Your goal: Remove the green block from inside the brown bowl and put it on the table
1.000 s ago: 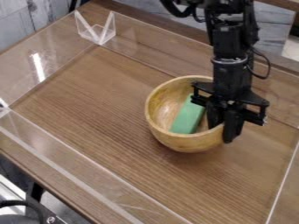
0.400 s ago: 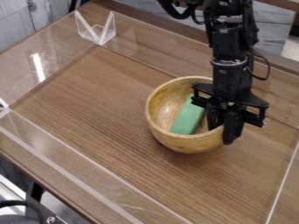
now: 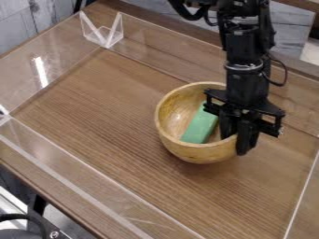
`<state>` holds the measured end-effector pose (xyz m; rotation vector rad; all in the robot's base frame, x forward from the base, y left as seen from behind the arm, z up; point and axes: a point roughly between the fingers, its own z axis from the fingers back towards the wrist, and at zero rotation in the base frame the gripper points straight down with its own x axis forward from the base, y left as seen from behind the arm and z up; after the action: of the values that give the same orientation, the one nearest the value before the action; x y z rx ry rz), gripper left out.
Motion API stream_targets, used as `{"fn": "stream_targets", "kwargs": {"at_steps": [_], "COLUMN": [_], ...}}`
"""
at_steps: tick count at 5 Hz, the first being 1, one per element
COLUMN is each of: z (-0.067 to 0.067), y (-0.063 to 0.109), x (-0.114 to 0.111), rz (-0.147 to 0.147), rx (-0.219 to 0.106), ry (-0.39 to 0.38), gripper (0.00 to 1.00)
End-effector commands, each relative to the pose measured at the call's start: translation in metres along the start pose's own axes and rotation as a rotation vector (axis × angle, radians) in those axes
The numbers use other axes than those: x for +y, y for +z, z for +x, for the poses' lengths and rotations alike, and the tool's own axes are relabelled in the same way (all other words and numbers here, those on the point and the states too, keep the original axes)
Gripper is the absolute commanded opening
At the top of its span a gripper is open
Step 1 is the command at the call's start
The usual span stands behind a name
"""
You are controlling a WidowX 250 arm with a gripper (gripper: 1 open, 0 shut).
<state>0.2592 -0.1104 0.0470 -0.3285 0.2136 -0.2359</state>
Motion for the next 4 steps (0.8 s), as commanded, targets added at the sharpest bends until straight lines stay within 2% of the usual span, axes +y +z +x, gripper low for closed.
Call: {"fn": "stream_targets", "kwargs": {"at_steps": [1, 4], "z": [-0.0059, -0.0072], "y": [-0.0159, -0.0082], "x": [-0.0062, -0.0044], "rz": [-0.083, -0.107], "rx": [0.056, 0.065], "ry": [-0.05, -0.041], "gripper": [0.0, 0.0]}}
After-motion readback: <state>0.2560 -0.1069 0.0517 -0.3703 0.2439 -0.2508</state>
